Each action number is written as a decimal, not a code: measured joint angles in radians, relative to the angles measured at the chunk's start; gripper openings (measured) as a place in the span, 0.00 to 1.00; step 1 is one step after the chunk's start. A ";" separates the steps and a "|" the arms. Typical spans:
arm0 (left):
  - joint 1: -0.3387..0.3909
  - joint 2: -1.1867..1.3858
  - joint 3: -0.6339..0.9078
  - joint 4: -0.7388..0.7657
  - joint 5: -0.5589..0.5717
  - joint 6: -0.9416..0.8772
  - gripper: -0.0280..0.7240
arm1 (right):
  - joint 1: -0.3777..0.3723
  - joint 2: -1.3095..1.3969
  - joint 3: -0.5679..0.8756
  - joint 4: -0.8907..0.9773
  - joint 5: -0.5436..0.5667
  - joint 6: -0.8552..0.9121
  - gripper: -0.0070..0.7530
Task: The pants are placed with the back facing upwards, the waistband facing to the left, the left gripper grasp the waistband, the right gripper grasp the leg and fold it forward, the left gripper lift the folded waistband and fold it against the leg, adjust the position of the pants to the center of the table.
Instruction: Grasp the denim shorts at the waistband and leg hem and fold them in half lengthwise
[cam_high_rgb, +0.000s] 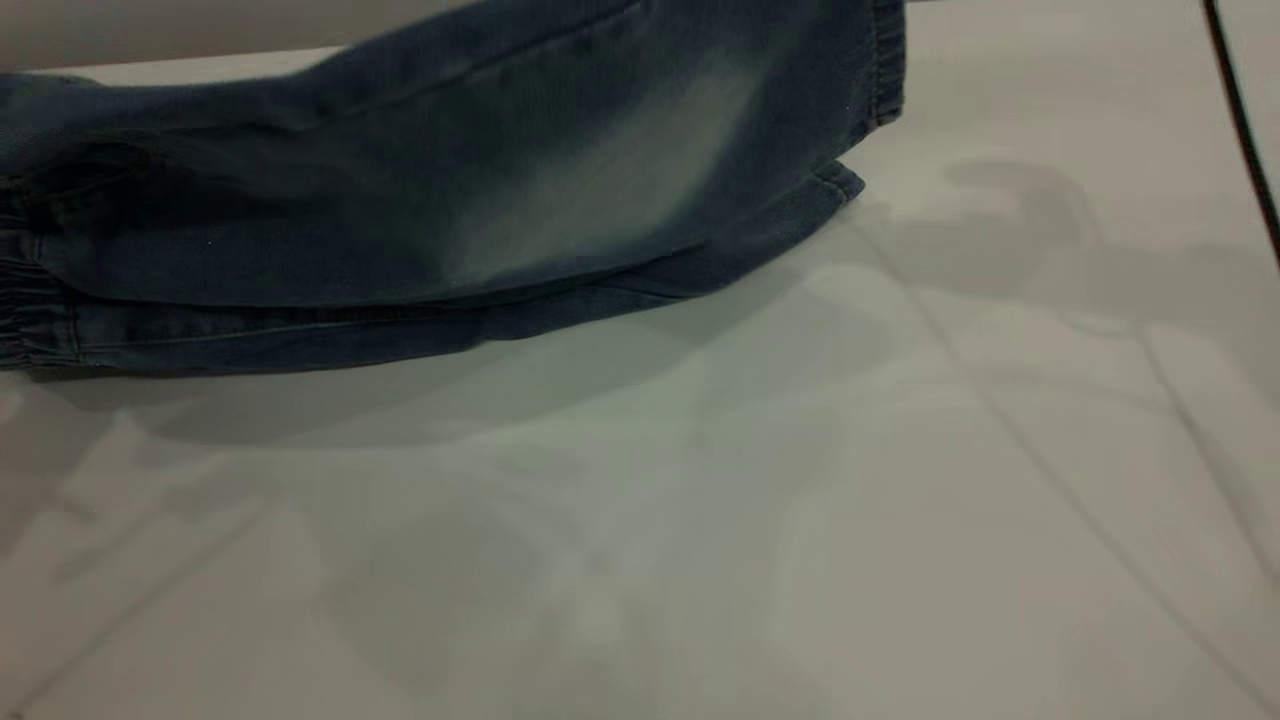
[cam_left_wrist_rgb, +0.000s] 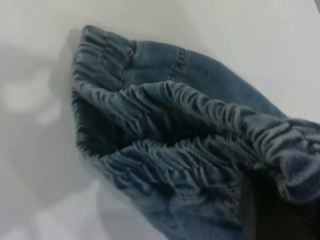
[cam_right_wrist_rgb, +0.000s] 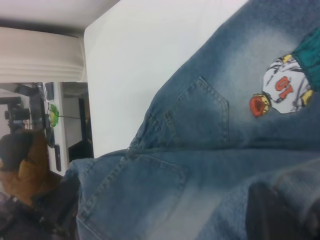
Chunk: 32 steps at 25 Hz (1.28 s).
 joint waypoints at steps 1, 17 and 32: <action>0.000 0.021 -0.017 -0.012 0.001 0.000 0.21 | 0.009 0.017 -0.021 0.000 -0.001 0.012 0.03; 0.000 0.300 -0.178 -0.121 -0.089 0.002 0.21 | 0.036 0.296 -0.347 -0.014 -0.045 0.153 0.03; 0.000 0.361 -0.185 -0.112 -0.079 0.037 0.21 | 0.035 0.373 -0.380 -0.144 -0.090 0.200 0.03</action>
